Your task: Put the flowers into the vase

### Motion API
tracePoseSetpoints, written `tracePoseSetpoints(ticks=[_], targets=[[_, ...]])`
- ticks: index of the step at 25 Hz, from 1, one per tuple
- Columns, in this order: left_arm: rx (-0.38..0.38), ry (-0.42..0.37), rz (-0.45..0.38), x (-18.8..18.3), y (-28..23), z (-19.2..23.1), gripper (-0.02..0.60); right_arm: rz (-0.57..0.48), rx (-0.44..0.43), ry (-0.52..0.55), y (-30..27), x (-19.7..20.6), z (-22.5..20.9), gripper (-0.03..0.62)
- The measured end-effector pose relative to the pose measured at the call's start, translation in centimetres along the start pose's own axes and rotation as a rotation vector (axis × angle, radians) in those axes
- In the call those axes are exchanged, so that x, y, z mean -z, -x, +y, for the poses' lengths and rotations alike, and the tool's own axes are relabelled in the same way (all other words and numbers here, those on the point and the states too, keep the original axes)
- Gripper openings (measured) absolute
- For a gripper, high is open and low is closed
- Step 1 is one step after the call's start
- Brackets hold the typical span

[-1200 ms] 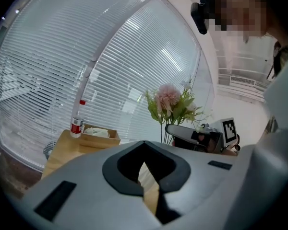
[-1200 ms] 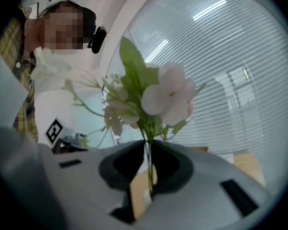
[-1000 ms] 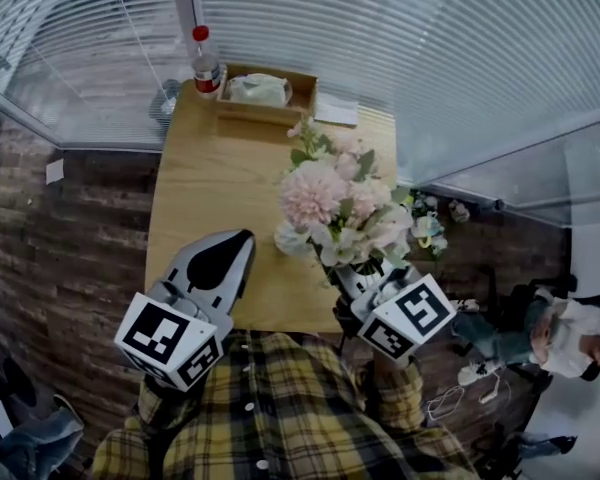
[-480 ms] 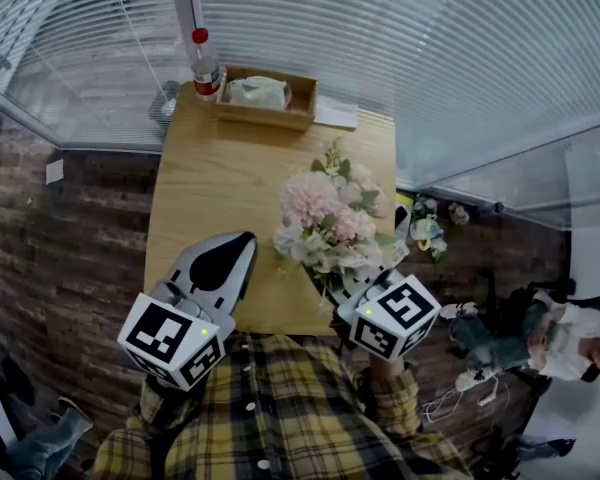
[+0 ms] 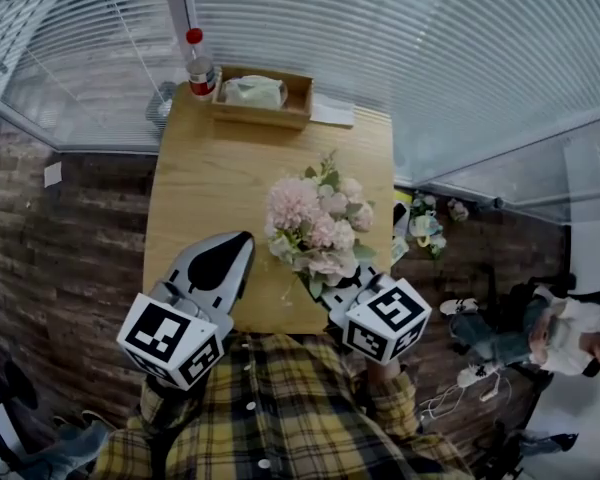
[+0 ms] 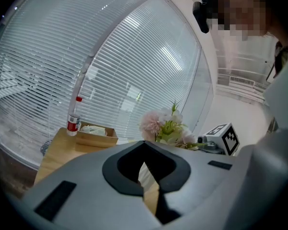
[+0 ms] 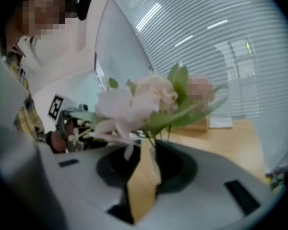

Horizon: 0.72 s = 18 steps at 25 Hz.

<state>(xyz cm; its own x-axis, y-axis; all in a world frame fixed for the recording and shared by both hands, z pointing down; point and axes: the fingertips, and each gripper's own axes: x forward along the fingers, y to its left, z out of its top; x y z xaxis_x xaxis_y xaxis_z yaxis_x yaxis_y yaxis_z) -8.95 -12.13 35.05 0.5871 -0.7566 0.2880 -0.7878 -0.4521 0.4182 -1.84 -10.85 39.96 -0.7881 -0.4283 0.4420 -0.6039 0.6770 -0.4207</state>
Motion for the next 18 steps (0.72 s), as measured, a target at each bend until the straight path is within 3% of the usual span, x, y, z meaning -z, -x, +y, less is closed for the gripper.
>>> tracePoseSetpoints(ticks=[18], targets=[[0.006,-0.001,0.006,-0.3,-0.3,-0.2,0.009,-0.01,0.07,-0.051,2.4,0.3,-1.7,0.077]])
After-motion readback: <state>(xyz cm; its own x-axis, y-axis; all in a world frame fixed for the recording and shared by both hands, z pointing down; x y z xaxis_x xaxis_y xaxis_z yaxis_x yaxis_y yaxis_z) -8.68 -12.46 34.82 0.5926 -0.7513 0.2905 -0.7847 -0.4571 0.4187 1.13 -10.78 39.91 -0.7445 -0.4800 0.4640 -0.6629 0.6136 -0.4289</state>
